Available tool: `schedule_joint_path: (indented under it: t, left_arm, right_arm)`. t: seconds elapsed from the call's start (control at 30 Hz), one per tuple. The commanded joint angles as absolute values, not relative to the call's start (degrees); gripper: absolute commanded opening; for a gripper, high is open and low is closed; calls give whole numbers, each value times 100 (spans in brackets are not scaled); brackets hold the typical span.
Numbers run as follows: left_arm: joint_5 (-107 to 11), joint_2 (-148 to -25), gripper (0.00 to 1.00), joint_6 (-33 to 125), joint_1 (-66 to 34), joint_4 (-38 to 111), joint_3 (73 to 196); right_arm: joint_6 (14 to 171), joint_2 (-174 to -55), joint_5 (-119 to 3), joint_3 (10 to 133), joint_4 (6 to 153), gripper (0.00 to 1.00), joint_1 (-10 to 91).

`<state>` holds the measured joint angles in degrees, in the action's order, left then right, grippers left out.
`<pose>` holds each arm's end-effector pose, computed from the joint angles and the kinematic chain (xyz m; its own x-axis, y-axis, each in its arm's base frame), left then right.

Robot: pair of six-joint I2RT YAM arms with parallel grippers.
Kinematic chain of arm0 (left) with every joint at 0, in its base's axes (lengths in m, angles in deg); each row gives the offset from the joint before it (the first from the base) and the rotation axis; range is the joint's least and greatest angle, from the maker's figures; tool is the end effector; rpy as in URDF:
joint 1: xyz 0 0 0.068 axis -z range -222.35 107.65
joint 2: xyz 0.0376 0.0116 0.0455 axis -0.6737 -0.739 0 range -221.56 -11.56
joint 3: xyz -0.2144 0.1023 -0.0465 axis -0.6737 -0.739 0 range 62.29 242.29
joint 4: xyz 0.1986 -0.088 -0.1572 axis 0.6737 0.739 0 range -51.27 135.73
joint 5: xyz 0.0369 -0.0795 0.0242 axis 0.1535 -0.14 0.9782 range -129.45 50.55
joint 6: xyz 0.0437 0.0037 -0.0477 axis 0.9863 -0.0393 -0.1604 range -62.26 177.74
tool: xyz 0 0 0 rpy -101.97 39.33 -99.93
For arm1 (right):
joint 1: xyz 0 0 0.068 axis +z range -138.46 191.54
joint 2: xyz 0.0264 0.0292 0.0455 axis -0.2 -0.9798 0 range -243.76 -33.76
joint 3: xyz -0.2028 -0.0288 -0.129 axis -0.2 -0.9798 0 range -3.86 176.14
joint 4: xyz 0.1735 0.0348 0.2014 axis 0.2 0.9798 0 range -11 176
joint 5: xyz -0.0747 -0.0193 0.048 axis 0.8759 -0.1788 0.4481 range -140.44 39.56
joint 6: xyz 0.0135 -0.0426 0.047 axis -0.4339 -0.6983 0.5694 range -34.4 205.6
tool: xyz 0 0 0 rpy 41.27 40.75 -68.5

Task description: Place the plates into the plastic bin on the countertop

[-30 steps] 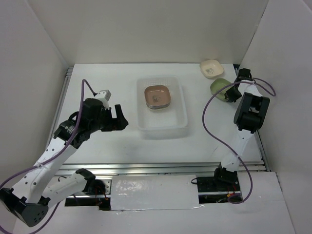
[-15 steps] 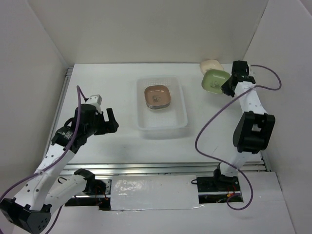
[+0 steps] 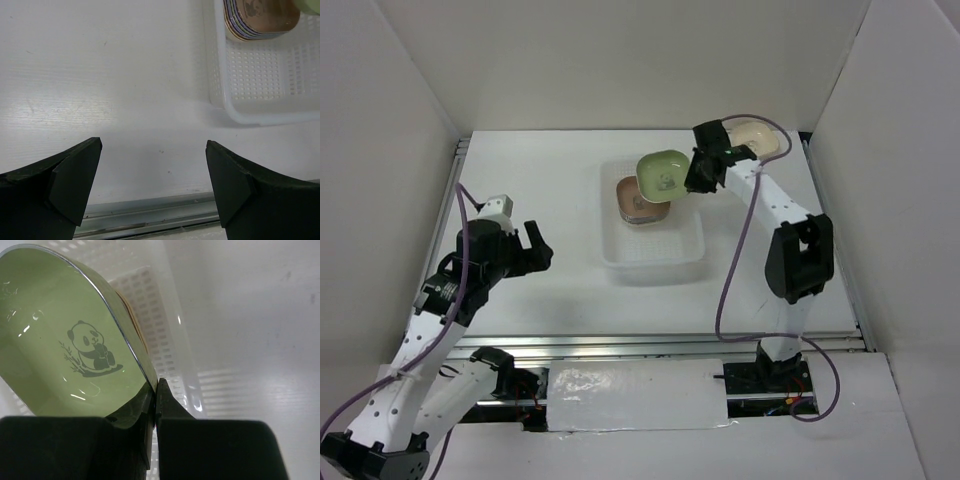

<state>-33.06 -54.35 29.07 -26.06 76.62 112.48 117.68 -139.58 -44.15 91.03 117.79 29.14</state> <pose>0.1927 -0.0505 0.3001 -0.5167 -0.3456 -0.7833 -0.0698 0.9288 -0.3638 0.4044 0.1226 0.2531 -0.7399 0.3191 -0.5923 0.1887 0.9434 0.2726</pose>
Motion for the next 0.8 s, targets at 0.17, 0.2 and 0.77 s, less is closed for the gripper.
schedule_joint_path:
  t: [0.17,0.2,0.77]
  left_arm:
    - [-2988,-5358,99,2873,-2144,7530,11265]
    - [-2979,-5349,99,2864,-2100,7530,11265]
    - [-2987,-5138,99,2864,-2038,7521,11230]
  right_arm:
    - [11917,-14538,-4586,9897,12058,4,3359]
    - [11961,-14503,-4674,9784,12023,6,3377]
    - [12295,-13384,-3980,8841,11064,100,1360]
